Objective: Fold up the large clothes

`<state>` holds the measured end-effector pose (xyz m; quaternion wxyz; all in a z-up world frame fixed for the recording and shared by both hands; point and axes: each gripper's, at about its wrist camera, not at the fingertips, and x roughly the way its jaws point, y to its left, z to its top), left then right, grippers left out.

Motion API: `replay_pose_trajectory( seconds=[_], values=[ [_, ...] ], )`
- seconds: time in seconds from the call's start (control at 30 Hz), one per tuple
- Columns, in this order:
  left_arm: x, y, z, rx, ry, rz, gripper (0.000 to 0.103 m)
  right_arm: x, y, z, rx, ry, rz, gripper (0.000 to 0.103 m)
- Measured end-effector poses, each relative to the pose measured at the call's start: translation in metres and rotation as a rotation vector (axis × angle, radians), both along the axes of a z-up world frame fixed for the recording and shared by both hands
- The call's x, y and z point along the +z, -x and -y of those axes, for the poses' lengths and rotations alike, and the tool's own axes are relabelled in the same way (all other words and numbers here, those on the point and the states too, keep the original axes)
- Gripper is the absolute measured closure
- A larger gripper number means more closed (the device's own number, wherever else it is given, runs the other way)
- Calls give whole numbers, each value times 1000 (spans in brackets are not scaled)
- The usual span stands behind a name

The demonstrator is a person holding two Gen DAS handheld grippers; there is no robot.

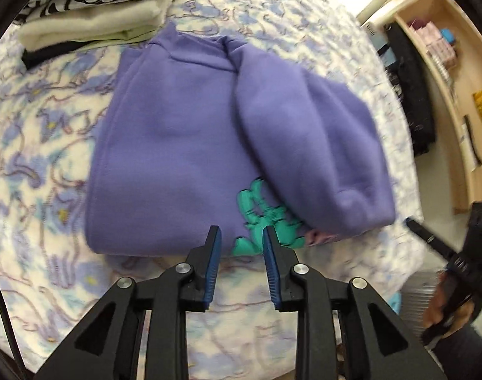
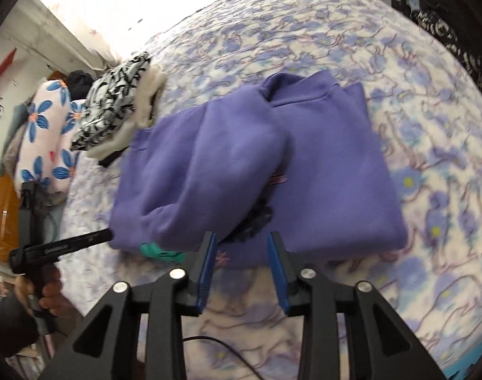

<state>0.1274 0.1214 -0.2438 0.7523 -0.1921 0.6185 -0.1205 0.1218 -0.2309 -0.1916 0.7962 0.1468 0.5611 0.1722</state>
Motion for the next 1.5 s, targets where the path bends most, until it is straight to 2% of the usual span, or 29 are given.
replay_pose_trajectory(
  seconds=[0.07,0.1,0.17,0.2,0.23,0.4,0.57,0.7,0.73,0.77,0.8,0.83,0.87,0.97,1.03,1.13,1.17,1.23,1.3,1.37,1.47,1.5],
  values=[
    [-1,-2,4,3,42,20,74,-2,1,-2,9,-14,-3,68],
    [-2,-4,6,4,55,27,68,-7,1,-3,16,-38,-8,65],
    [-10,-9,12,9,103,41,59,-14,-2,-4,22,-64,-14,54],
    [-15,-12,15,11,126,45,58,-22,-6,-3,19,-90,-14,47],
    [-22,-15,20,6,155,48,58,-26,-8,-3,14,-105,-15,46],
    [-50,-32,37,8,252,87,58,-61,-29,0,-24,-262,-36,46],
    [-77,-43,46,13,312,104,58,-95,-46,-13,5,-286,-63,46],
    [-82,-52,54,43,353,137,59,-104,-49,-16,6,-334,-22,46],
    [-80,-52,56,56,355,151,61,-105,-48,-16,2,-344,-16,49],
    [-77,-52,57,62,355,163,70,-105,-48,-15,-1,-344,-14,54],
    [-73,-51,60,69,343,174,78,-105,-47,-15,-2,-363,-17,71],
    [-69,-52,63,74,330,182,82,-106,-47,-14,-3,-375,-25,83],
    [-61,-50,68,75,282,196,86,-104,-48,-14,-11,-372,-37,84],
    [-40,-42,71,99,163,209,89,-89,-48,-17,-14,-307,-21,88],
    [-33,-38,69,129,102,187,89,-74,-46,-18,-25,-262,15,89],
    [-43,-30,69,146,21,124,89,-66,-39,-22,-33,-172,47,89],
    [-54,-26,75,133,-43,104,88,-72,-35,-29,-21,-106,44,89],
    [-72,-22,78,138,-98,88,83,-98,-28,-42,-1,-4,0,89],
    [-75,-21,78,149,-98,102,82,-117,-25,-41,-52,-21,-29,89],
    [-71,-22,79,159,-90,107,80,-116,-24,-40,-60,-24,-16,89],
    [-63,-11,66,169,-67,114,68,-106,-21,-39,-48,-8,5,74],
    [-59,-7,61,168,-73,114,62,-100,-19,-37,-44,9,6,65]
  ],
)
